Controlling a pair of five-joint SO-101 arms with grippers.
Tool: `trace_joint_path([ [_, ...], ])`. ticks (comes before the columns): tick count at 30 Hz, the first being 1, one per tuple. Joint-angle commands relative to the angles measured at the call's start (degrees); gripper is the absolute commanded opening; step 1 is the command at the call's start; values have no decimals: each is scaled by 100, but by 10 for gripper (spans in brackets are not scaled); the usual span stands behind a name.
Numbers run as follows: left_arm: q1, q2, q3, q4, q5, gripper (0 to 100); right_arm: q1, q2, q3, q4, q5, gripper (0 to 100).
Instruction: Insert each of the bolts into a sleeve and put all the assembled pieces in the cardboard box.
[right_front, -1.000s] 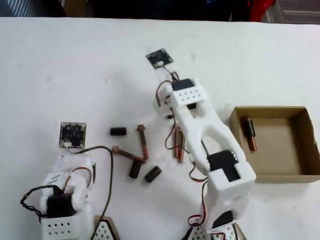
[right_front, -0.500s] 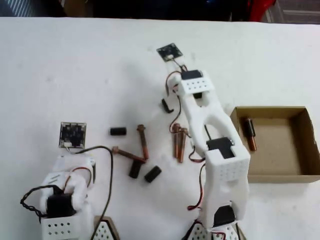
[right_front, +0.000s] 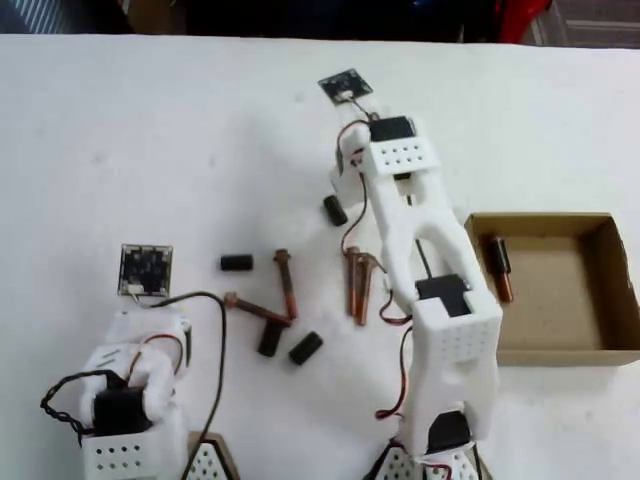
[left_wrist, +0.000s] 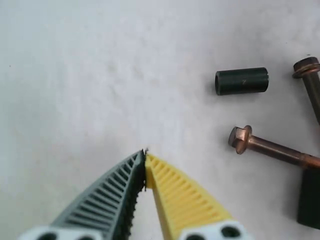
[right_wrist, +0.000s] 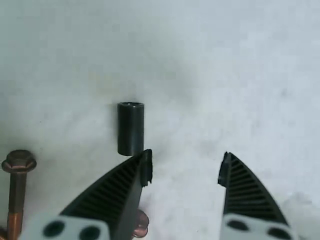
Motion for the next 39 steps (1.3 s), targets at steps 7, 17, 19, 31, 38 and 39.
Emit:
trace_joint_path([
  [7,-57,-31,-18,-44,18,23,-365,330,-290,-189,703,205],
  [17,-57,-31,-18,-44,18,23,-365,1235,-1495,259,466,204],
  [19,-57,-31,-18,-44,18,23,-374,1455,-1749,382,475,191],
  [31,-57,-31,-9,-44,18,23,-365,2571,-3068,787,475,151],
  [38,-57,-31,35,-44,18,23,-374,2677,-3587,1226,448,39],
  [39,-57,-31,35,-44,18,23,-365,2695,-3648,1270,448,27],
])
